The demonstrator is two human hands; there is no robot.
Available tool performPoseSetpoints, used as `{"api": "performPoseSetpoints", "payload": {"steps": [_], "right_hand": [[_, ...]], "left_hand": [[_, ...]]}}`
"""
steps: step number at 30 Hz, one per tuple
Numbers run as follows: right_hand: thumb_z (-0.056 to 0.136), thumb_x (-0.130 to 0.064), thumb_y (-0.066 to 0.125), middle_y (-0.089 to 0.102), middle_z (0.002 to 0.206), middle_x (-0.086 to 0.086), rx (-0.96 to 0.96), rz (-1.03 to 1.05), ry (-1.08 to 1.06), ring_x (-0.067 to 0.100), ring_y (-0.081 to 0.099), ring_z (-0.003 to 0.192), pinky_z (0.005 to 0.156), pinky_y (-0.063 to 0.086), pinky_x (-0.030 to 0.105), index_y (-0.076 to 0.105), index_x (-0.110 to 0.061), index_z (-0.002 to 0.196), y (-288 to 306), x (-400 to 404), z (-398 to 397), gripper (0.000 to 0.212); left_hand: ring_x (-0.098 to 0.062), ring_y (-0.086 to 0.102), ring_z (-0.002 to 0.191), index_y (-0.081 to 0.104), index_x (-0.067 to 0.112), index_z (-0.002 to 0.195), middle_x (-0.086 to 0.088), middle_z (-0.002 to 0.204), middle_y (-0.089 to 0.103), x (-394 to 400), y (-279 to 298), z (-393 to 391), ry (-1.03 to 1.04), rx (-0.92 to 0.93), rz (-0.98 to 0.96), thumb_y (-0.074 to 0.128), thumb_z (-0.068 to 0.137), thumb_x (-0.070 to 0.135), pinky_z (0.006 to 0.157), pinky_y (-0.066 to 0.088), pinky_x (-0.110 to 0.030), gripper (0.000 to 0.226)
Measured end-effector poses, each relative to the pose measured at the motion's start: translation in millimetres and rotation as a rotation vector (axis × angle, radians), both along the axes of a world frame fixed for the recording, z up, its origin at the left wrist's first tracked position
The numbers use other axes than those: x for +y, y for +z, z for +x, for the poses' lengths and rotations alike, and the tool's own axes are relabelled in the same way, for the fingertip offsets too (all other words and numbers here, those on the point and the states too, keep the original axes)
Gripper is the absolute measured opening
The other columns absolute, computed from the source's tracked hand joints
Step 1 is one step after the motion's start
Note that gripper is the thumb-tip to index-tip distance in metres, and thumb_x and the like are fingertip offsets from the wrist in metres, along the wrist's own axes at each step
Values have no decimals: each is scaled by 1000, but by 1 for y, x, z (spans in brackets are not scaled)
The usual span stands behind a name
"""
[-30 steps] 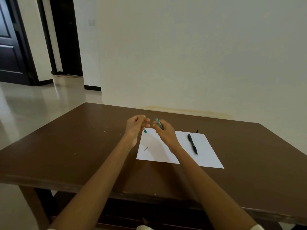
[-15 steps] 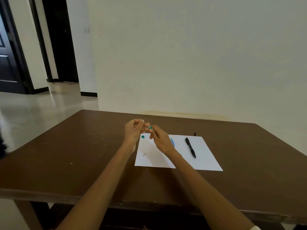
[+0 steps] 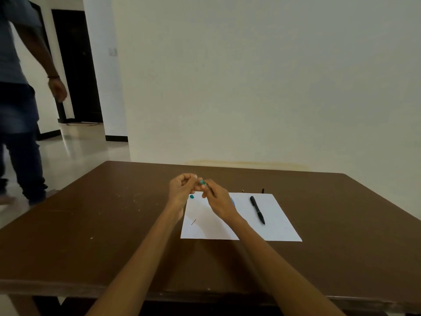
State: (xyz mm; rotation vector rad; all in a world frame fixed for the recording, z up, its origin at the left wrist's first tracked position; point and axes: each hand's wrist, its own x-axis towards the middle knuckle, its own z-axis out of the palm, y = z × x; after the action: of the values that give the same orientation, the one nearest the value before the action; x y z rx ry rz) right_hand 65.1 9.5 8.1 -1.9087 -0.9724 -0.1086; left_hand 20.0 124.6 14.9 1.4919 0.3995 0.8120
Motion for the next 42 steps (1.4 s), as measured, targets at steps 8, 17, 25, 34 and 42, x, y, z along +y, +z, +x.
{"api": "performPoseSetpoints", "payload": {"steps": [8, 17, 25, 34, 42], "right_hand": [[101, -20, 37, 65, 106, 17, 10, 5, 32, 11, 53, 84, 66, 39, 1, 56, -1, 117, 0, -1, 0, 31], [102, -22, 36, 65, 110, 15, 56, 29, 49, 12, 58, 86, 62, 42, 0, 54, -3, 120, -9, 0, 4, 32], [102, -20, 35, 64, 112, 17, 61, 37, 96, 11, 57, 87, 68, 45, 6, 54, -3, 120, -16, 11, 10, 31], [101, -23, 38, 64, 116, 12, -2, -56, 119, 19, 59, 100, 80, 46, 16, 59, -6, 121, -2, 28, 29, 33], [98, -18, 46, 64, 112, 13, -203, -346, -126, 22, 60, 99, 84, 42, 23, 64, -5, 114, -15, 57, 51, 27]], "left_hand": [[-10, 62, 69, 64, 20, 82, 2, 75, 66, -1, -2, 0, -36, 30, 47, 61, 88, 21, 61, 50, -20, 7], [-13, 65, 75, 71, 13, 94, -1, 83, 71, 5, -5, -5, -105, 60, 74, 67, 83, 22, 62, 49, -19, 15], [-12, 66, 83, 70, 11, 104, 1, 91, 70, 10, -9, -8, -116, 27, 60, 67, 83, 11, 64, 49, -16, 21], [-9, 57, 66, 67, 9, 99, -2, 81, 66, 34, -5, -12, -123, 7, 77, 63, 86, 17, 63, 49, -17, 16], [-8, 63, 70, 57, 9, 96, -2, 90, 67, 57, -13, -6, 108, -22, 60, 59, 89, 19, 54, 49, -8, 13]]}}
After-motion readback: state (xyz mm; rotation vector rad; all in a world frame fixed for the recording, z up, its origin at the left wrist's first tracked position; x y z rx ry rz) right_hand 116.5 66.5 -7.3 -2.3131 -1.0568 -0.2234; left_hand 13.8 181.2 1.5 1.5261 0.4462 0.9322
